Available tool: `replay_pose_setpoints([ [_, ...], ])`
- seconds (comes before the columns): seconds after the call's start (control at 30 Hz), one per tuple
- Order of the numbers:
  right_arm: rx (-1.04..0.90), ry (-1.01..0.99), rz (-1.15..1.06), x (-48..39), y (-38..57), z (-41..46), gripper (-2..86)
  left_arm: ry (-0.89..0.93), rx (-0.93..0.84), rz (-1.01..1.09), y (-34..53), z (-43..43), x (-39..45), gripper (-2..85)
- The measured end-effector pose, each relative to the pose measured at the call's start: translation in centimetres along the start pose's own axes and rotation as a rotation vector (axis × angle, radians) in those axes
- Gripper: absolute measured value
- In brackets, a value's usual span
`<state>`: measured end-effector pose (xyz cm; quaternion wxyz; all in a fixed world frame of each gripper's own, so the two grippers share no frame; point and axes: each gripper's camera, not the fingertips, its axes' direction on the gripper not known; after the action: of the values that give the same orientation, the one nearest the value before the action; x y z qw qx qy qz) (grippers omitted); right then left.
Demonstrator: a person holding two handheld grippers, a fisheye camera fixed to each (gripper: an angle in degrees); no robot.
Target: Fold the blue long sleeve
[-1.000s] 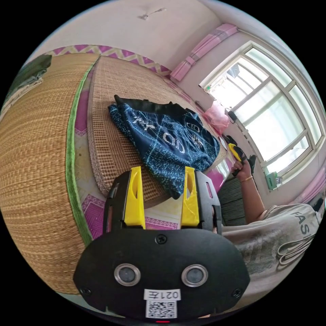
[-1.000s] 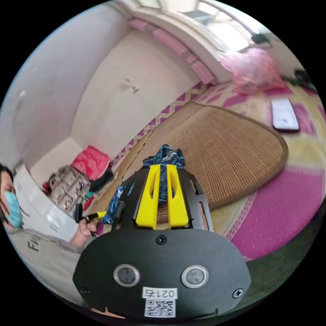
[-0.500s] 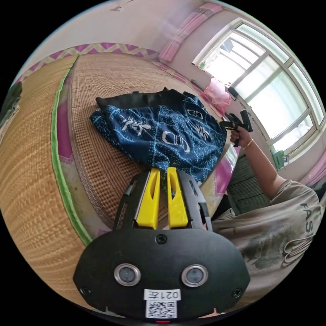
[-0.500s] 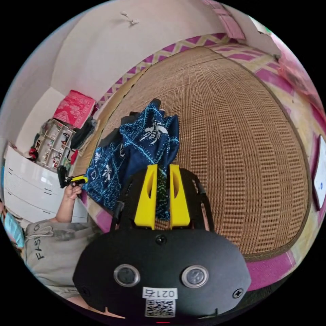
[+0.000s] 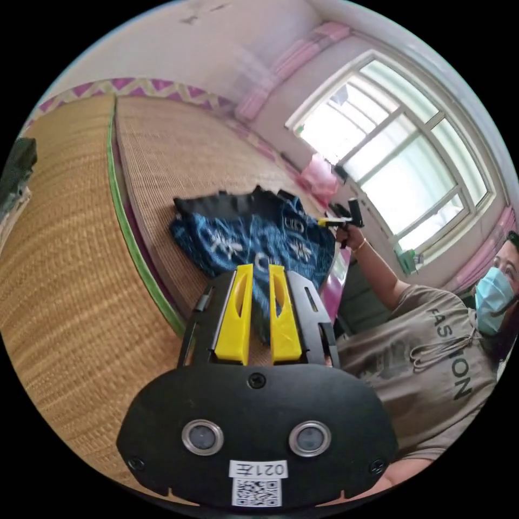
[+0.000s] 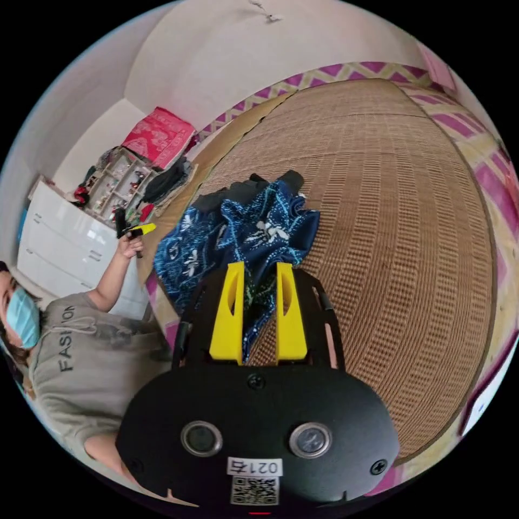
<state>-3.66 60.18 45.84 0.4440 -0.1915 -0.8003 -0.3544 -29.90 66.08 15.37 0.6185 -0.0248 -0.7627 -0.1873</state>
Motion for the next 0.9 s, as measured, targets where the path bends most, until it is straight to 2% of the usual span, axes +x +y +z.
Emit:
replay_pose_setpoints([
  [0.03, -0.044, -0.062, -0.028, 0.3, -0.9, -0.1, 10.2, -0.034, 0.018, 0.013, -1.1, -0.1, -0.6, 7.8],
  [0.1, -0.101, -0.05, -0.036, 0.7, -1.6, -0.3, 10.9, -0.073, 0.024, 0.018, -2.7, 0.3, -1.8, 9.7],
  [0.17, -0.122, 0.12, -0.02, 0.9, -1.9, -1.2, 11.9, -0.063, 0.016, 0.018, -4.2, 1.1, -3.2, 10.7],
  [0.2, -0.093, 0.154, -0.009, 1.0, -1.9, -1.8, 12.0, -0.051, 0.004, 0.018, -5.1, 1.9, -4.2, 11.2],
  [0.23, 0.017, 0.177, -0.005, 1.1, -2.1, -2.9, 11.9, -0.046, -0.031, 0.027, -6.0, 3.0, -4.9, 11.4],
  [0.27, 0.127, 0.141, -0.029, 1.1, -2.5, -3.0, 11.7, -0.05, -0.046, 0.038, -6.4, 3.6, -5.2, 11.5],
  [0.33, 0.163, 0.059, -0.047, 1.5, -4.1, -0.8, 12.4, -0.082, -0.085, 0.059, -7.8, 5.8, -6.2, 12.1],
  [0.5, -0.003, 0.096, 0.028, 3.8, -8.8, 6.9, 12.7, -0.113, -0.089, 0.017, -8.6, 8.0, -9.5, 13.5],
  [0.6, -0.049, 0.023, 0.014, 4.3, -9.5, 9.4, 10.1, -0.11, -0.133, -0.009, -8.1, 9.2, -11.3, 13.4],
  [0.67, -0.06, -0.004, -0.009, 4.1, -9.1, 10.3, 3.4, -0.107, -0.17, -0.022, -7.8, 10.2, -12.0, 11.7],
  [0.7, -0.058, -0.006, -0.009, 4.1, -8.9, 10.4, 1.0, -0.13, -0.165, -0.024, -7.5, 10.2, -12.1, 8.0],
  [0.73, -0.031, 0.004, 0.002, 4.2, -8.3, 10.2, 0.3, -0.152, -0.17, -0.028, -7.2, 10.1, -12.2, 2.1],
  [0.9, 0.118, -0.074, 0.047, 4.7, -4.8, 6.9, -0.7, -0.049, -0.065, -0.029, -5.1, 7.2, -11.5, -0.7],
])
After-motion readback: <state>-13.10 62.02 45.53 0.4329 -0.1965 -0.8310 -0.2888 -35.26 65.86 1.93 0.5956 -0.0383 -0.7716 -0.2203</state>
